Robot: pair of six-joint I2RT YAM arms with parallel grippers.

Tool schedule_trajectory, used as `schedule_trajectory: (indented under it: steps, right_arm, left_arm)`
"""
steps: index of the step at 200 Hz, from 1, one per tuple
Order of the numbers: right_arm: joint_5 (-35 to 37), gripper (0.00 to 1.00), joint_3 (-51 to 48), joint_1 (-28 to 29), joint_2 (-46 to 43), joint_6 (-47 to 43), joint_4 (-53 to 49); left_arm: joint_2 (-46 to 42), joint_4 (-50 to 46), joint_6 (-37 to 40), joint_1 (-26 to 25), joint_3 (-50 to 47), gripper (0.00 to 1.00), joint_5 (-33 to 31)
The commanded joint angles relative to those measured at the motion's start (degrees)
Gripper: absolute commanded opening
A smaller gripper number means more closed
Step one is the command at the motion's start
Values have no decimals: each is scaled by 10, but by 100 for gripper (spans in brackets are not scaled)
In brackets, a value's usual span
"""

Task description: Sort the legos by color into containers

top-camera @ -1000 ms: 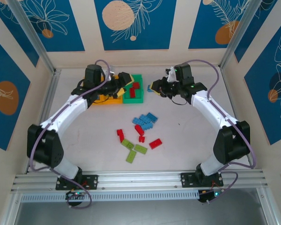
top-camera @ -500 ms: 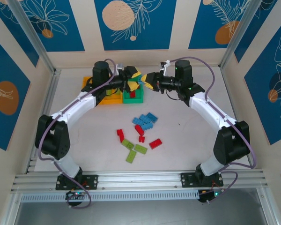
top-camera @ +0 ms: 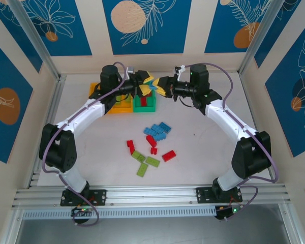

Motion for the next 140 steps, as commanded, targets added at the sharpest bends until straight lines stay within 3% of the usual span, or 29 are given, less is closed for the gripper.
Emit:
schedule_trajectory:
  steps: [1,38,75,106,140]
  right_arm:
    - [14,17,20,2,0,21,-14]
    - [21,17,25,3,6,40,-20]
    - [39,18,11,3,7,88,-10]
    - [39,27,16,6,12,102,5]
    - [39,40,22,8,6,88,-11]
  left_arm:
    - [-14,51,-9,-2,-5,54,-1]
    - [-11,72,-19,-5,-4,34,1]
    - [-14,73,-19,-7,-8,27,-1]
    - [-15,79,-9,-9,-8,17,-2]
    - [-21,63,17,-9,-11,14,-7]
